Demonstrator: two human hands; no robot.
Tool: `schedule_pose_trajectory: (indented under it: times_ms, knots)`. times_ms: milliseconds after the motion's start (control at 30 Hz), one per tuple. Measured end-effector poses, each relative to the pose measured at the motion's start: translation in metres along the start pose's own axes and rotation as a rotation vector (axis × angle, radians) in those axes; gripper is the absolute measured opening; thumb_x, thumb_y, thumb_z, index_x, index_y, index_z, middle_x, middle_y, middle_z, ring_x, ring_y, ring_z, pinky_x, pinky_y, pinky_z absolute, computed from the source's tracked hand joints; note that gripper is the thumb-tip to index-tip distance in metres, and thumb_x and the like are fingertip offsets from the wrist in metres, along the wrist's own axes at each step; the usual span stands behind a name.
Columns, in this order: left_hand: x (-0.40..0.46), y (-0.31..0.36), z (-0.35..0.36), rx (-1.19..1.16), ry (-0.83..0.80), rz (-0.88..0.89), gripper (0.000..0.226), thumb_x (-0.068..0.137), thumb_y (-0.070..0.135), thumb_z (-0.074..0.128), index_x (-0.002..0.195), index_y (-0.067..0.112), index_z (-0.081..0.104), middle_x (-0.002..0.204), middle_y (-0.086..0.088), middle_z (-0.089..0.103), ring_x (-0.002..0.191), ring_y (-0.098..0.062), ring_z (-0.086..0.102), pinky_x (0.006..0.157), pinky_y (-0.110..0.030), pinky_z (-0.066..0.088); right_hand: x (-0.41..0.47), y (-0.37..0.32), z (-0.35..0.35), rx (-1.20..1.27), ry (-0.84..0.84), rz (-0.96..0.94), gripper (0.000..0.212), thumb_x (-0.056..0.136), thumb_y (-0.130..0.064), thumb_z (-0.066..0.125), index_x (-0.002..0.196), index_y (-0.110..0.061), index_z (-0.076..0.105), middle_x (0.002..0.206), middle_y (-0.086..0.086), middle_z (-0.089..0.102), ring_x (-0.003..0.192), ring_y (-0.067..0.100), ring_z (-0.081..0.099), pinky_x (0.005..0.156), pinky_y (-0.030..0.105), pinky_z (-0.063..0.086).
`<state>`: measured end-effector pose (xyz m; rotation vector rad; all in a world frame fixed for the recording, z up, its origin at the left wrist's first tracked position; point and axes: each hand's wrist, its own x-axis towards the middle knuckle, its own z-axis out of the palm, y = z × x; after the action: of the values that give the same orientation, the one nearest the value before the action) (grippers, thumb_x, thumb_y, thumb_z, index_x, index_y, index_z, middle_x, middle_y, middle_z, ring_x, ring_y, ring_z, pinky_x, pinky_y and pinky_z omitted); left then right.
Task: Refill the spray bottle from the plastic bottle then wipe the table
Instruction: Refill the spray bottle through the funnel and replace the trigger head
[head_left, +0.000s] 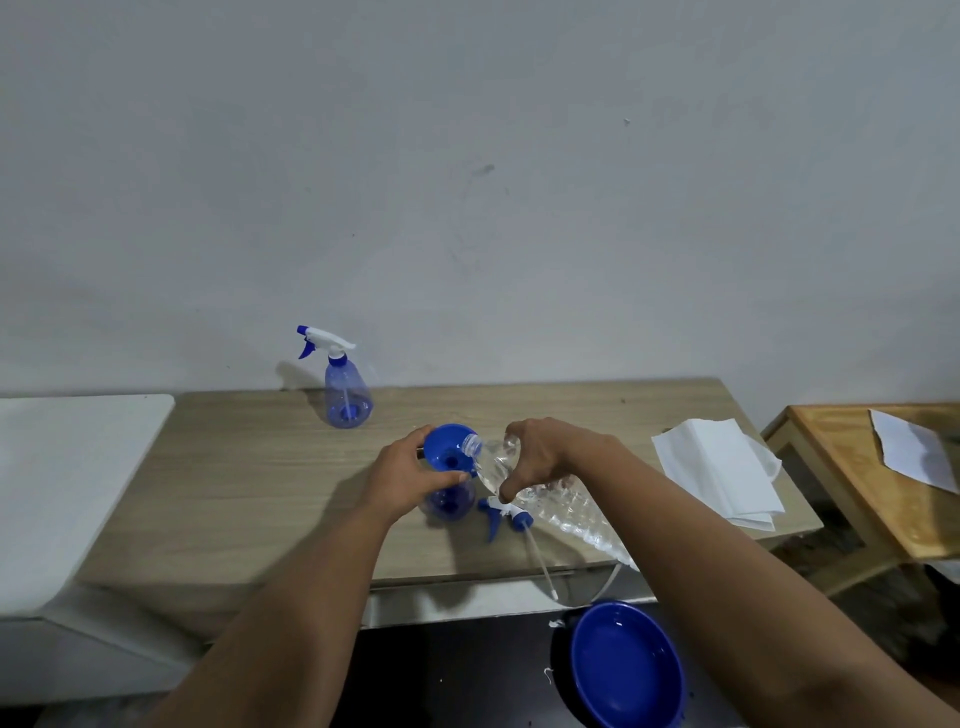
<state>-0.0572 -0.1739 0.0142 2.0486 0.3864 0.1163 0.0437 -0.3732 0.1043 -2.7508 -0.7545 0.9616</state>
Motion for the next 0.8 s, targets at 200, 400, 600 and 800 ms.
schedule_pose_trajectory:
  times_ms: [200, 400, 600, 800]
  knots:
    - [-0.002, 0.001, -0.001, 0.004, -0.009, -0.003, 0.068, 0.06, 0.03, 0.096, 0.117, 0.04, 0.059, 0.097, 0.035, 0.06, 0.104, -0.005, 0.061, 0.096, -0.029, 0.05, 0.001, 0.002, 0.003, -0.035, 0.033, -0.007, 0.107, 0.069, -0.049, 0.092, 0.157, -0.017, 0.04, 0.144, 0.009, 0.06, 0.115, 0.029, 0.067, 0.072, 0.031, 0.052]
    - [-0.005, 0.005, -0.001, 0.02, -0.004, -0.009, 0.076, 0.062, 0.029, 0.096, 0.129, 0.027, 0.062, 0.096, 0.036, 0.057, 0.105, -0.006, 0.059, 0.092, -0.026, 0.047, 0.0, 0.003, 0.005, -0.038, 0.03, 0.003, 0.107, 0.069, -0.051, 0.091, 0.157, -0.017, 0.039, 0.148, 0.009, 0.058, 0.124, 0.03, 0.061, 0.084, 0.033, 0.051]
    - [-0.006, 0.005, -0.002, 0.031, -0.007, -0.019, 0.077, 0.061, 0.032, 0.096, 0.13, 0.029, 0.061, 0.096, 0.036, 0.056, 0.108, -0.008, 0.06, 0.092, -0.027, 0.047, -0.004, 0.004, 0.008, -0.037, 0.06, -0.011, 0.101, 0.068, -0.055, 0.09, 0.151, -0.018, 0.045, 0.138, 0.007, 0.064, 0.121, 0.031, 0.062, 0.087, 0.034, 0.05]
    - [-0.004, 0.002, -0.002, 0.01, -0.016, -0.009, 0.06, 0.057, 0.04, 0.095, 0.101, 0.056, 0.058, 0.103, 0.03, 0.066, 0.108, -0.006, 0.064, 0.097, -0.033, 0.053, -0.003, 0.018, 0.019, 0.108, 0.179, -0.082, 0.084, 0.066, -0.056, 0.087, 0.135, -0.029, 0.048, 0.081, -0.005, 0.067, 0.091, 0.023, 0.067, 0.083, 0.039, 0.057]
